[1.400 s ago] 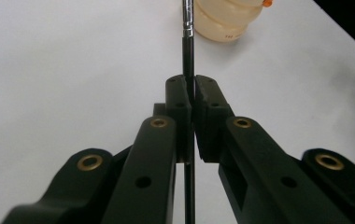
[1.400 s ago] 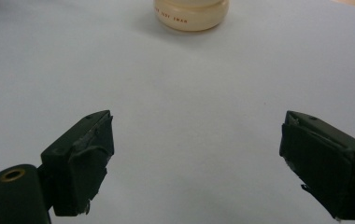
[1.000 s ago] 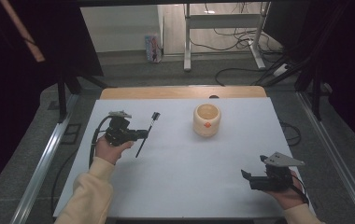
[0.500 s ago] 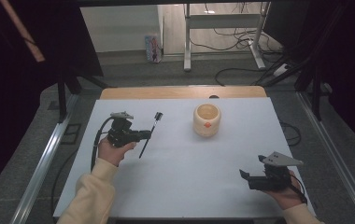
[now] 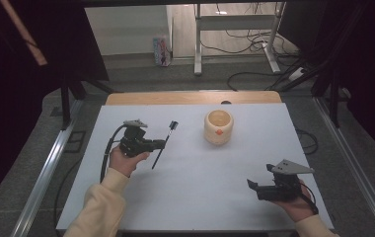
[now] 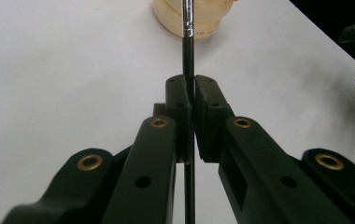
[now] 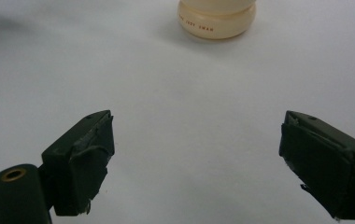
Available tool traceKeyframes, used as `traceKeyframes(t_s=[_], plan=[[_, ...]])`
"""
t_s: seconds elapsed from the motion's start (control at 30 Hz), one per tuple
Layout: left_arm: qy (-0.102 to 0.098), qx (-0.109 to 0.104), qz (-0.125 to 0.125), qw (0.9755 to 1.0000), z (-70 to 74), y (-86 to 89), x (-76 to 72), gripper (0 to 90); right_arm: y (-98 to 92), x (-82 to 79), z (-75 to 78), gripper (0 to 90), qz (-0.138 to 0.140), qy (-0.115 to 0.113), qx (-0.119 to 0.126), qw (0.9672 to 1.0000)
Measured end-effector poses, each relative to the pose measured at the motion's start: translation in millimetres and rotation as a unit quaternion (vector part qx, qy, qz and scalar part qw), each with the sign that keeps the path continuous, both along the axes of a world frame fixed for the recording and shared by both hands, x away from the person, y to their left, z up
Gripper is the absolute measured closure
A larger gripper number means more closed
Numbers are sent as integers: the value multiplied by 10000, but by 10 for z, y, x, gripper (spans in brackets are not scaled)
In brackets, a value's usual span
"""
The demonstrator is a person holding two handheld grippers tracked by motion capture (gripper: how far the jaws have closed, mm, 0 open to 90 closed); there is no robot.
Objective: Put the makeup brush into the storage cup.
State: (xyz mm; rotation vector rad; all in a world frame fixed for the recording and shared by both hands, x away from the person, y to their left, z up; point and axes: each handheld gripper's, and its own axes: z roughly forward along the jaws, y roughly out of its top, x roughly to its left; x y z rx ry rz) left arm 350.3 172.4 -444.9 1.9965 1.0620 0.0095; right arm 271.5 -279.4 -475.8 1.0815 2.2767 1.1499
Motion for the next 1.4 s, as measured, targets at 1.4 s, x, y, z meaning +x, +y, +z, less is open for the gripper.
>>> traceKeyframes(t_s=[1.4], plan=[[-69,-97,-180,9998,40,-188,-5,865,760,183,-88,130,499,529,770,9944]])
